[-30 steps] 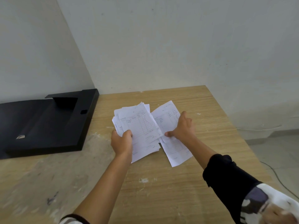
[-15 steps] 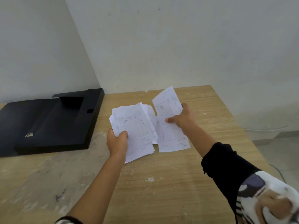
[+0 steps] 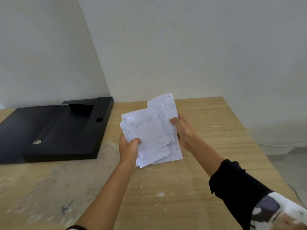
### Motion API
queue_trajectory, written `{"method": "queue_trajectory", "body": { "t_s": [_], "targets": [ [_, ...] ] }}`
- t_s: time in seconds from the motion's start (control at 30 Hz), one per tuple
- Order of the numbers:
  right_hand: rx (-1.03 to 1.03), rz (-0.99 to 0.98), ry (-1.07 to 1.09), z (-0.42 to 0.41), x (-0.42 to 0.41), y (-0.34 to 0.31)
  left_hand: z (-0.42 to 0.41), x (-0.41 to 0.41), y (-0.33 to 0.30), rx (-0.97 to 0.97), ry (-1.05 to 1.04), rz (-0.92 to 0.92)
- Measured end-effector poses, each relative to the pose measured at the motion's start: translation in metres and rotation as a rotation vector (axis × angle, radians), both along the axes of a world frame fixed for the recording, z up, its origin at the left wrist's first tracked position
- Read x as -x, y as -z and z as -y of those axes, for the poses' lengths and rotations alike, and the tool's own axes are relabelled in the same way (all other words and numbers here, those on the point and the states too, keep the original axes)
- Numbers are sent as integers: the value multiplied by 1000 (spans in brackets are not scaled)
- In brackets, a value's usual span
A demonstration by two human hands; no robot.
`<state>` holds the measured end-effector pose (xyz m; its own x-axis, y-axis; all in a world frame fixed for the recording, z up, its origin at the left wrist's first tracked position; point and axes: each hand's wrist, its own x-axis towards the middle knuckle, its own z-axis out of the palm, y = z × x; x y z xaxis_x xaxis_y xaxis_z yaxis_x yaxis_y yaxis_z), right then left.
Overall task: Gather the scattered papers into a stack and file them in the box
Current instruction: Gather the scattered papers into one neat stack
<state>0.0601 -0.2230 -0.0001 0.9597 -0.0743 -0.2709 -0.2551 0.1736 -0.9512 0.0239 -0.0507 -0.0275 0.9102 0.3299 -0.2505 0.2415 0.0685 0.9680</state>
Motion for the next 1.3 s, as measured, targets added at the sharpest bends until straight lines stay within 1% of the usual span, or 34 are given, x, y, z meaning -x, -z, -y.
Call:
{"method": "queue_trajectory", "body": {
  "t_s": [0.13, 0.23, 0.3, 0.4, 0.5, 0.57, 0.67, 0.73, 0.8, 0.9, 0.97, 1.03, 1.17, 1.3],
  "targets": [
    [8, 57, -42, -2, 3, 3, -1, -9, -2, 96, 86, -28],
    [-56, 63, -35, -2, 2, 3, -3, -14, -4, 242, 141, -31],
    [-97, 65, -35, -2, 0, 0, -4, -17, -5, 272, 162, -12],
    [-55, 91, -46, -11, -8, -6, -8, -28, -9, 209, 157, 24],
    [35, 192, -79, -12, -10, -5, -3, -33, -14, 105, 187, 58],
    [42, 255, -67, -10, -8, -6, 2, -36, -18, 55, 156, 117],
    [74, 424, 11, -10, -6, -15, 5, -37, -26, 36, 95, 241],
    [117, 550, 40, -13, -7, -21, 3, -37, -29, 21, 118, 313],
    [123, 610, 28, -17, -6, -23, -1, -35, -29, -21, 174, 361],
    [195, 620, 12, -17, 6, -9, -8, -27, -19, -132, 245, 409],
    [274, 629, -12, -15, 16, 5, -12, -22, -11, -163, 270, 434],
    [368, 582, 11, -14, 21, 14, -11, -18, -7, -180, 286, 431],
    [268, 493, 66, -20, 21, 18, -5, -16, -7, -202, 288, 457],
    [275, 469, 80, -29, 20, 16, 0, -16, -10, -106, 264, 455]
  ]
}}
